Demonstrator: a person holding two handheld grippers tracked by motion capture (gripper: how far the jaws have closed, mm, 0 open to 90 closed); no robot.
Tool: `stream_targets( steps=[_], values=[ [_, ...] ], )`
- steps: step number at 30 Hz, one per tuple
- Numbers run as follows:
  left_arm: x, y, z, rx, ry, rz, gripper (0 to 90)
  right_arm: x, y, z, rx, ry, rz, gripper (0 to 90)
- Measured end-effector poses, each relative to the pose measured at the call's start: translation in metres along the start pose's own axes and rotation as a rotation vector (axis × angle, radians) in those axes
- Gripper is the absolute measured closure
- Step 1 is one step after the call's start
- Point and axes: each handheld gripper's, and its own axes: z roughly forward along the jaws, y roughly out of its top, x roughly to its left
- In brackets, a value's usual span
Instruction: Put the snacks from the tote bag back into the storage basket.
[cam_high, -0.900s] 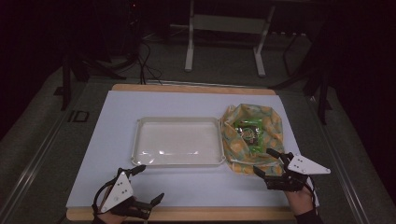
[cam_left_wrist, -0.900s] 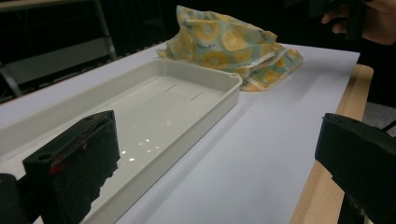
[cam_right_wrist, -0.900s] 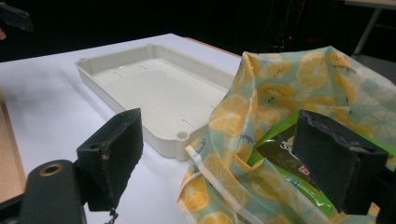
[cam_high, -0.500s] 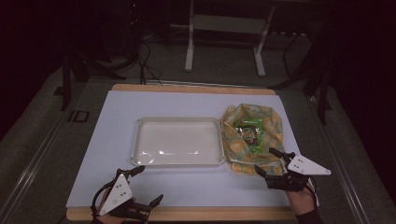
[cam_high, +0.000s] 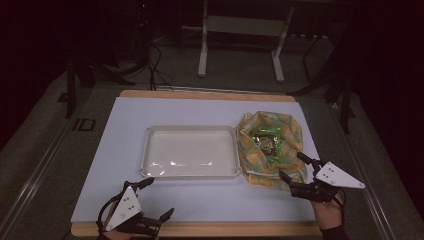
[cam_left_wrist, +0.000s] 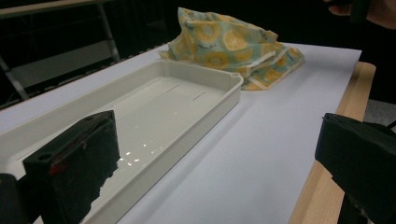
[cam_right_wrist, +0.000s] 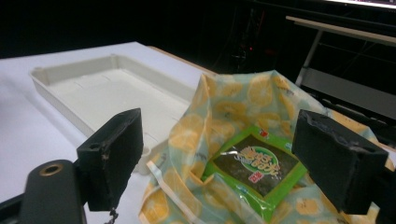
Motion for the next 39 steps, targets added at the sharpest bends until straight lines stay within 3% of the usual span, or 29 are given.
stream_targets(
  steps=[8, 16, 23, 39],
  values=[
    [0.000, 0.000, 0.001, 0.006, 0.000, 0.009, 0.3, -0.001, 0.017, 0.001, -0.016, -0.027, -0.031, 16.4],
    [0.000, 0.001, 0.001, 0.009, 0.002, 0.012, 0.4, -0.008, 0.027, 0.002, -0.019, -0.053, -0.015, 16.4],
    [-0.001, 0.001, 0.001, 0.008, 0.006, 0.011, 0.3, -0.009, 0.038, 0.003, -0.022, -0.070, -0.034, 16.4],
    [-0.001, 0.001, 0.003, 0.025, 0.009, 0.021, 0.4, -0.029, 0.062, 0.012, 0.023, -0.156, 0.013, 16.4]
  ],
)
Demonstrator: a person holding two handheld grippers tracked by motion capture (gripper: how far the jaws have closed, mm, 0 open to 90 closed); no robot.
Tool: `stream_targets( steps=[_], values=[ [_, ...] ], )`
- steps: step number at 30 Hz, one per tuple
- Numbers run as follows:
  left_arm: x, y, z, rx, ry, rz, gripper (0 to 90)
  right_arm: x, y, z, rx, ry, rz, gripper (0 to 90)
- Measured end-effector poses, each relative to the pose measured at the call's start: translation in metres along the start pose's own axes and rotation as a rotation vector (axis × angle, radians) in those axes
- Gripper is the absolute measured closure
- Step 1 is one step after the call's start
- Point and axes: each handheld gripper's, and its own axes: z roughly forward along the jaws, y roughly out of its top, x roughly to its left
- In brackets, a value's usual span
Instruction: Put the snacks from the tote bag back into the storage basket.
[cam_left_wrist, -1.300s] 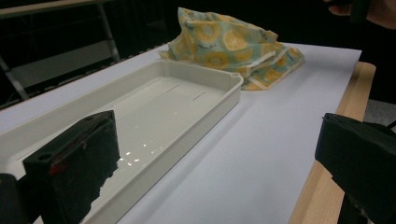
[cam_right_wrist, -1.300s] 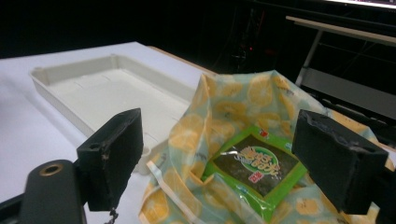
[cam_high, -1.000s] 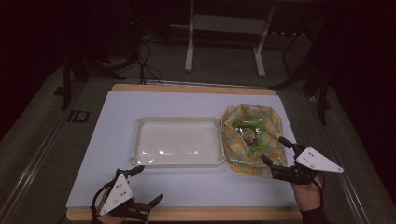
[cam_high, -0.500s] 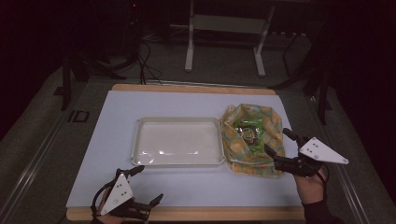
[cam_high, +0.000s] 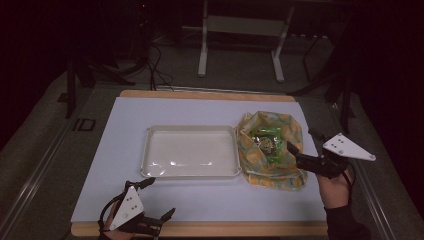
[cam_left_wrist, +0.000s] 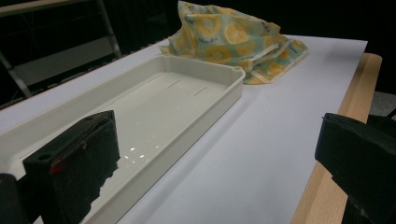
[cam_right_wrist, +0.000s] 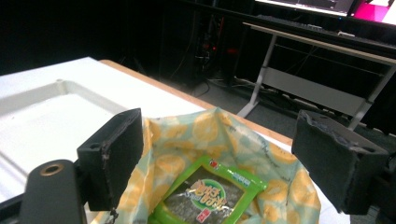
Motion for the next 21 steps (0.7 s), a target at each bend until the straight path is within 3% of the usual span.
stream_targets(
  steps=[13, 21],
  values=[
    [0.000, 0.000, 0.000, 0.005, -0.002, 0.002, 0.3, -0.013, 0.013, 0.019, 0.028, -0.010, 0.028, 16.4],
    [-0.001, 0.000, 0.001, 0.015, -0.008, 0.006, 0.4, -0.023, 0.007, 0.038, 0.101, -0.011, 0.062, 16.4]
  ],
)
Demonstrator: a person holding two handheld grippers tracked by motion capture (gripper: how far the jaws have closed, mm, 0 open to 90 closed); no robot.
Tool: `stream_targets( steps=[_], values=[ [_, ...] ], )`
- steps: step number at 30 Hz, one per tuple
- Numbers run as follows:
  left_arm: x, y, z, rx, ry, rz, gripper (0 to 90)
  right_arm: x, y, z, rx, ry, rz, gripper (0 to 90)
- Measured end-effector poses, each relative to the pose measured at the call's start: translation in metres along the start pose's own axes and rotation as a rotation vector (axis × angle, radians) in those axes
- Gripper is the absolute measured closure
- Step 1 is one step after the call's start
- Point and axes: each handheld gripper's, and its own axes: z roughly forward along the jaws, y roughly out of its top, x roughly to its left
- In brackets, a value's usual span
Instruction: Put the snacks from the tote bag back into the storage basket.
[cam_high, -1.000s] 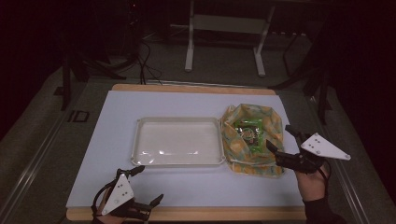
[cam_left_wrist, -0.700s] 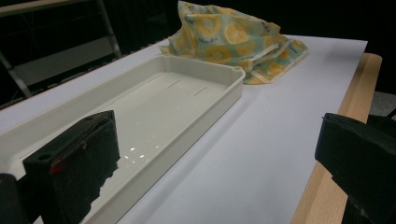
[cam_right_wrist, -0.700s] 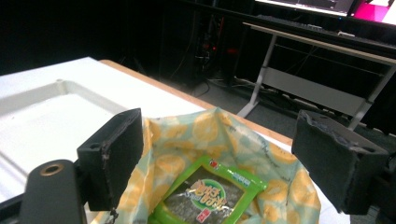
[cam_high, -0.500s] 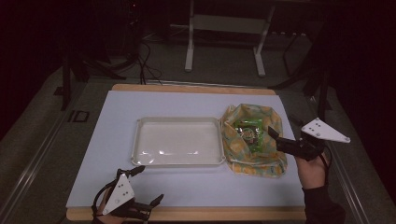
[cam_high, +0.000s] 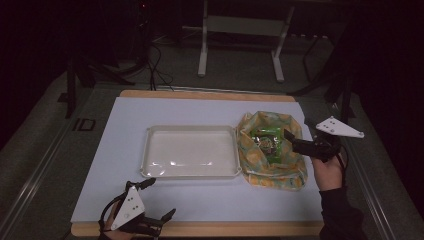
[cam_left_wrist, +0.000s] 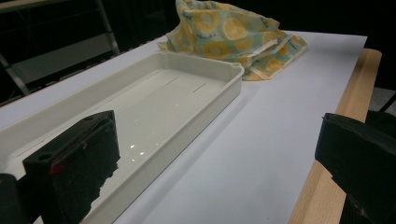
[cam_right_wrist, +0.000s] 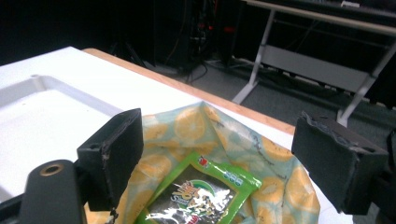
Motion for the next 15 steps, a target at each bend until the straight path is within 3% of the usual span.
stream_targets(
  steps=[6, 15],
  values=[
    [0.000, 0.000, 0.000, 0.002, 0.000, 0.000, 0.3, -0.006, -0.005, 0.016, 0.081, 0.000, 0.024, 16.7],
    [0.000, 0.000, 0.001, 0.008, -0.004, 0.001, 0.4, -0.012, -0.016, 0.038, 0.146, 0.000, 0.074, 16.2]
  ],
)
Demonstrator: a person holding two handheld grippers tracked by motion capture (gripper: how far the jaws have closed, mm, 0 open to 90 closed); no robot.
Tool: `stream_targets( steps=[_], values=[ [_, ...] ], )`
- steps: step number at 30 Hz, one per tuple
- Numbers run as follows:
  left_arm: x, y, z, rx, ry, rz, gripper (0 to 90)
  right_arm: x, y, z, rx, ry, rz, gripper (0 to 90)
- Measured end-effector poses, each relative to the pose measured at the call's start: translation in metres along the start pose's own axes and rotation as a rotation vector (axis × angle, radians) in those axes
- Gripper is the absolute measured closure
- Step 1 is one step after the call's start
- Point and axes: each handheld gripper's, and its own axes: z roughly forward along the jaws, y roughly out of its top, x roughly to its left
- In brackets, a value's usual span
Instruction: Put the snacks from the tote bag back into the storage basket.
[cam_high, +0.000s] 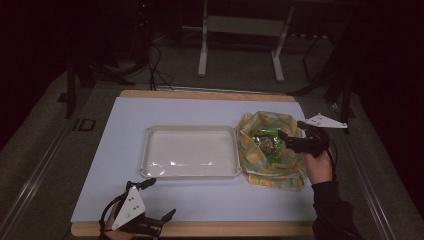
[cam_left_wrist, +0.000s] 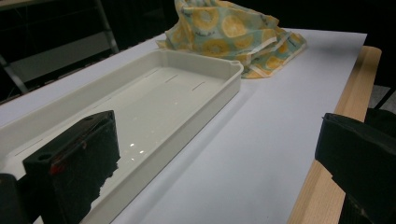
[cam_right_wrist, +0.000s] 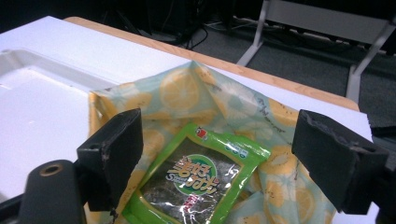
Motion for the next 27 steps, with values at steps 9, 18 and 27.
stream_targets(
  steps=[9, 18, 27],
  values=[
    [0.002, 0.000, 0.001, 0.001, 0.001, -0.010, 0.3, -0.008, -0.012, 0.018, 0.053, 0.028, 0.062, 16.9],
    [0.001, -0.001, 0.001, 0.007, -0.005, -0.010, 0.3, -0.015, -0.025, 0.038, 0.157, -0.028, 0.118, 30.1],
    [0.001, -0.001, 0.001, 0.013, -0.004, -0.009, 0.3, -0.022, -0.033, 0.051, 0.284, 0.037, 0.167, 41.5]
  ],
)
